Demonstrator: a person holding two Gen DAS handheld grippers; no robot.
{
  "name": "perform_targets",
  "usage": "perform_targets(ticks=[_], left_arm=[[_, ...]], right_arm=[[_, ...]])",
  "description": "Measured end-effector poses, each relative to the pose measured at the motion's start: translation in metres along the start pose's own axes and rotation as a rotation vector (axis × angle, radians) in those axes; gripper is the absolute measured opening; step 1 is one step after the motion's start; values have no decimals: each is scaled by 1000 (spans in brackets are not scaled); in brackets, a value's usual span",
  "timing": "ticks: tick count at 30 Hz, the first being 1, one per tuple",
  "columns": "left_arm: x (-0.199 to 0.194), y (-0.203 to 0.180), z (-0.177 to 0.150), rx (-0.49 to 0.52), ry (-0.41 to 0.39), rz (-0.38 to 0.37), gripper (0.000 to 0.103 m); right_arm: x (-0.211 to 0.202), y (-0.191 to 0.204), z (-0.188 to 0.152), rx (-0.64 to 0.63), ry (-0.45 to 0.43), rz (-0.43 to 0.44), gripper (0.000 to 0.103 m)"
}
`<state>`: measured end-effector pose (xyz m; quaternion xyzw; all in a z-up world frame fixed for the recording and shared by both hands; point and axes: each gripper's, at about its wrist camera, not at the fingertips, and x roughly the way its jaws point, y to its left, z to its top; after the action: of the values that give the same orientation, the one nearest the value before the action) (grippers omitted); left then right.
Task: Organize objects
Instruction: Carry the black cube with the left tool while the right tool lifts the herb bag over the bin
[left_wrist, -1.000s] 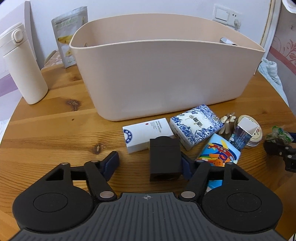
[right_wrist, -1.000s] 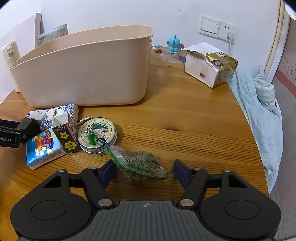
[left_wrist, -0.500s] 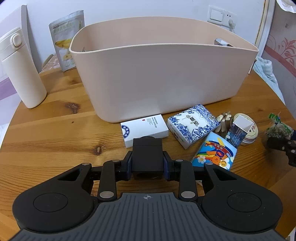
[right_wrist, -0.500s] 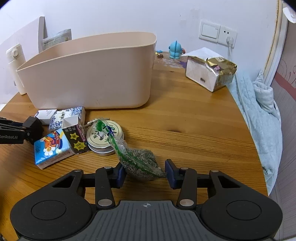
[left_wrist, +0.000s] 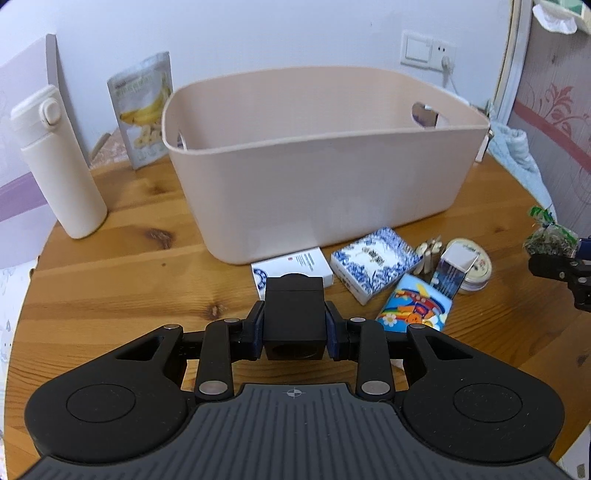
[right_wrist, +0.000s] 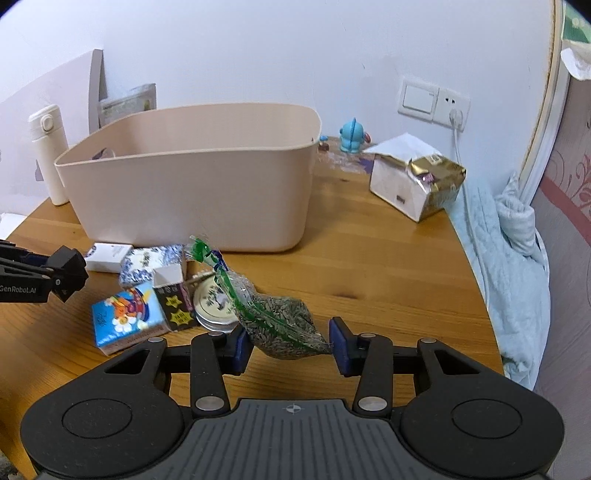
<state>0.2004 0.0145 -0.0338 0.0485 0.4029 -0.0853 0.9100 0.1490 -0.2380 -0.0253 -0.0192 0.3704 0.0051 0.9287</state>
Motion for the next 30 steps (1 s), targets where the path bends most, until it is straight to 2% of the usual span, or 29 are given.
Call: perform_targets(ticks=[13, 30], left_arm=[[-38, 5, 17, 7, -88, -11, 32], [-55, 8, 51, 34, -189, 0, 32]], right_arm=[[-28, 10, 19, -28, -78, 2, 42], [-36, 19, 55, -5, -170, 5, 42]])
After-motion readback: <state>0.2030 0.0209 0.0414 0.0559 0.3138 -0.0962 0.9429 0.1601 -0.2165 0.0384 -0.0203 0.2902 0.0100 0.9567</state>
